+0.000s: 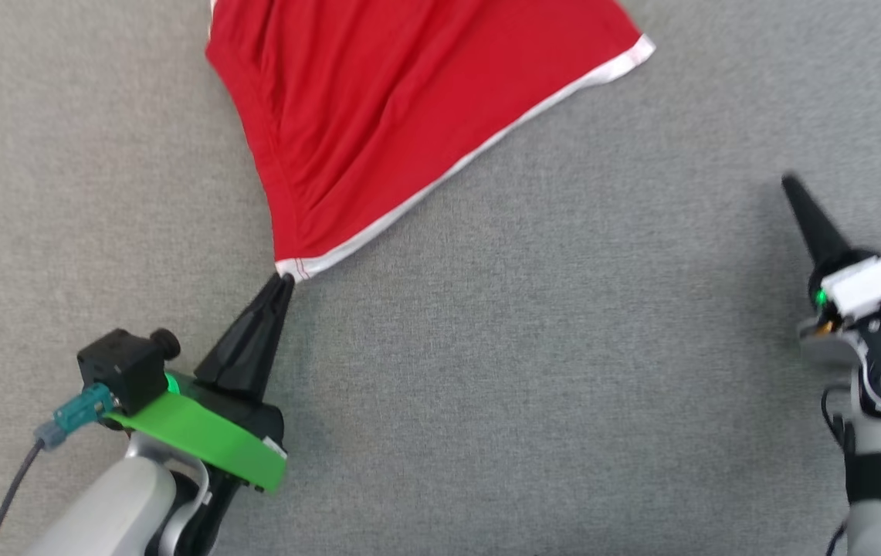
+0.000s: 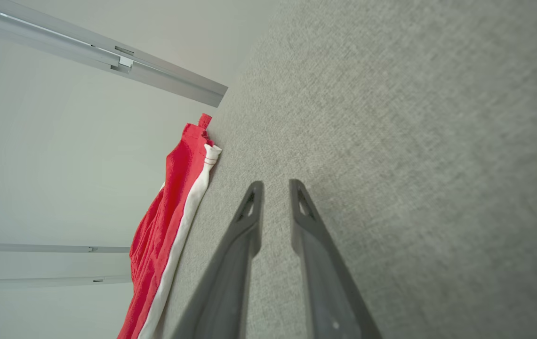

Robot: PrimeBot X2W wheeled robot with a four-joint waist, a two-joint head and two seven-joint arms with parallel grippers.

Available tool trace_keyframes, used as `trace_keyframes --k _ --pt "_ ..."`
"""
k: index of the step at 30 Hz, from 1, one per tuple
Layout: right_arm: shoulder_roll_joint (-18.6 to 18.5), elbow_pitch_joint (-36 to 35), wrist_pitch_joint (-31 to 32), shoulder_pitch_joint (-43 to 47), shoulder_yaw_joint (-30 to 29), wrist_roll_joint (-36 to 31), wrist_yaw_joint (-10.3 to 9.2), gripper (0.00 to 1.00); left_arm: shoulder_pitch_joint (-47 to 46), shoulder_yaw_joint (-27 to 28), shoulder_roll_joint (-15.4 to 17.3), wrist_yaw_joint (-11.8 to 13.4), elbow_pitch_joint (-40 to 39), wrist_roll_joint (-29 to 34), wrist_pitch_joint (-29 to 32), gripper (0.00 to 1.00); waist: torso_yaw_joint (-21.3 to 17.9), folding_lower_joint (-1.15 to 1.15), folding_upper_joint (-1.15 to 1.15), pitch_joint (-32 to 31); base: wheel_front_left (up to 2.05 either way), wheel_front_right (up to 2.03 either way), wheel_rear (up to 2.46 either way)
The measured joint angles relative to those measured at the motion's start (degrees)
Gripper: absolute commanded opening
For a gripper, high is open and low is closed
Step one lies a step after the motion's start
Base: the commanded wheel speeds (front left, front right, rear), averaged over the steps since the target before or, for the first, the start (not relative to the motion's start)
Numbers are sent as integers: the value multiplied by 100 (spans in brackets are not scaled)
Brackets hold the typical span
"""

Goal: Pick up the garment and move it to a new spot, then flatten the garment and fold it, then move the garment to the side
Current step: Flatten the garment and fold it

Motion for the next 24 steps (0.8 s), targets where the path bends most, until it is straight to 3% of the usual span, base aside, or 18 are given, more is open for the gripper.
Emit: trace_keyframes --k 11,24 --pt "36 -573 26 653 212 -559 -47 0 479 -14 37 270 -609 -15 9 0 -119 0 0 -1072 0 0 0" --pt "36 -806 101 838 360 -844 -47 0 715 -164 88 374 -673 -75 144 0 -225 0 0 -1423 0 0 0"
